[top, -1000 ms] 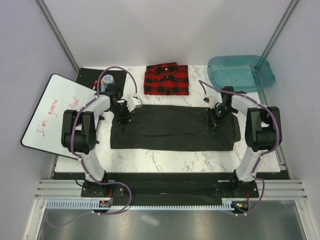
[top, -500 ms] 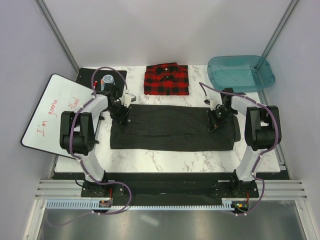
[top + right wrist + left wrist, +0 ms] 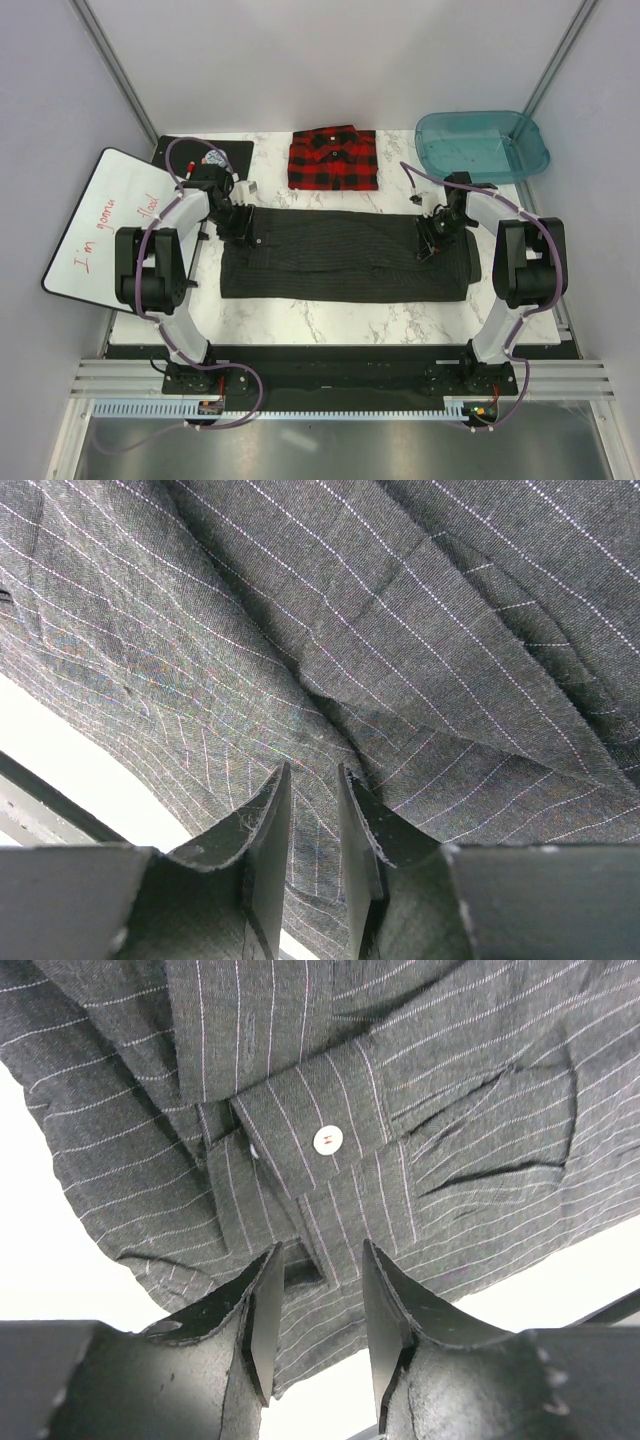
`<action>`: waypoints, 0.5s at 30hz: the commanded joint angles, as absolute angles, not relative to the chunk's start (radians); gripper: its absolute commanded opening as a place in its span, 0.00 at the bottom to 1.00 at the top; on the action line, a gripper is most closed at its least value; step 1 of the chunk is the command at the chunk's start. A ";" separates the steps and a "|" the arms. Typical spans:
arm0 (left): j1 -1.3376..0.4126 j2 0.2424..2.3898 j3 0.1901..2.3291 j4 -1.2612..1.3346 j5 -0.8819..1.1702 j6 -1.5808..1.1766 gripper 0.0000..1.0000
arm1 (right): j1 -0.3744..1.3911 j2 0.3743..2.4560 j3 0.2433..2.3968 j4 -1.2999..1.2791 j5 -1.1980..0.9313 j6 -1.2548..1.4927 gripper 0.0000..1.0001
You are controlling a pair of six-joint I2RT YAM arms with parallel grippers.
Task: Fold and stack the long sleeve shirts
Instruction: Fold the shirt
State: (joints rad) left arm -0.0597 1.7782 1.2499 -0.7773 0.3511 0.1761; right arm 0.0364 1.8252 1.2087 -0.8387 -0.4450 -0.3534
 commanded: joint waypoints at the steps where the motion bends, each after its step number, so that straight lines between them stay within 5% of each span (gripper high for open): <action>1: -0.055 1.812 1.235 -0.721 0.416 0.095 0.45 | 0.035 1.789 1.235 -0.853 -0.440 -0.367 0.33; 15: -0.061 1.861 1.181 -0.650 0.385 0.091 0.44 | 0.034 1.802 1.233 -0.853 -0.434 -0.368 0.33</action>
